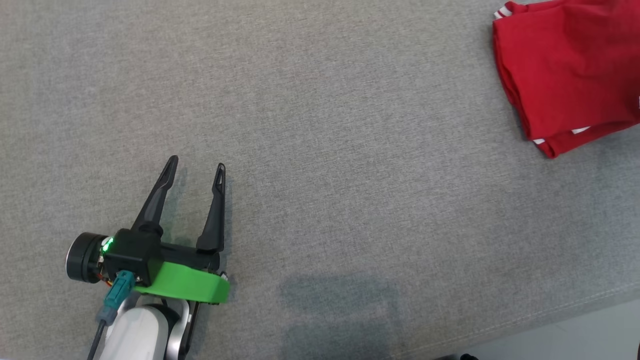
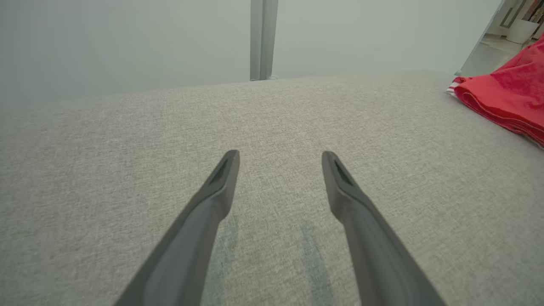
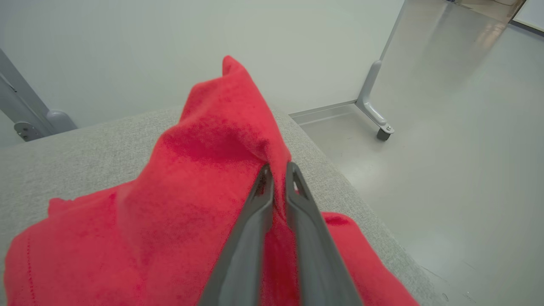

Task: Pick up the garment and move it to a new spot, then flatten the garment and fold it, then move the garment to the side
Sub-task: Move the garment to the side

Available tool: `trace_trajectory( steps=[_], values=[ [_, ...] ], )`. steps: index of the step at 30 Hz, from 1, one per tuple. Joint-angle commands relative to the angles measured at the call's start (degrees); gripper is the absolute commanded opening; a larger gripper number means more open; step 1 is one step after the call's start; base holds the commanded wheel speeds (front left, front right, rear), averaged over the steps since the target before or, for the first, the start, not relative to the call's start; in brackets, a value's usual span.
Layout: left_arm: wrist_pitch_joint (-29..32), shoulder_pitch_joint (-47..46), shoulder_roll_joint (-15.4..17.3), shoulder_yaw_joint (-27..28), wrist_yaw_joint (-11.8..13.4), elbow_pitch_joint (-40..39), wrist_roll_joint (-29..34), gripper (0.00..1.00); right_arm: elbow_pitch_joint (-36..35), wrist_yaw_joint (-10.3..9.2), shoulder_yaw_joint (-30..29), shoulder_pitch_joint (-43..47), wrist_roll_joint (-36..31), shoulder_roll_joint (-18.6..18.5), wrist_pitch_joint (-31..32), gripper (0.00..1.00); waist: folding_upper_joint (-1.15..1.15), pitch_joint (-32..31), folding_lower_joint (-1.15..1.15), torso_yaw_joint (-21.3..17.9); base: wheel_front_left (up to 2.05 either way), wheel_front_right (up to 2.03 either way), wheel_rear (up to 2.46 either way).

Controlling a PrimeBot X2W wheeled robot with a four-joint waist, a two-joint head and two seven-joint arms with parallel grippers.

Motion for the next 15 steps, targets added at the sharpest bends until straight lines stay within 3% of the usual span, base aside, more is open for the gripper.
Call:
trace_trajectory(
  steps=[1,7,15],
  values=[
    [0.1,-0.9,0.3,-0.2,0.3,-0.4,0.3,1.0,1.3,-0.08,-0.7,-0.9,-1.1,-0.2,-0.9,1.0,0.0,0.8,0.0,0.9,0.0,0.0,0.0],
    [-0.1,-0.5,0.0,-0.4,0.8,-0.1,-0.2,1.0,4.0,-0.08,-1.4,-2.2,-4.5,1.2,-4.0,1.0,0.0,0.2,0.0,1.1,0.0,0.0,0.0],
    [-2.0,-0.3,-0.9,0.2,1.1,2.1,-1.7,1.0,0.3,-0.08,5.6,-1.9,-4.9,6.3,-5.4,1.0,0.0,-4.2,0.0,1.3,0.0,0.0,0.0]
  ],
)
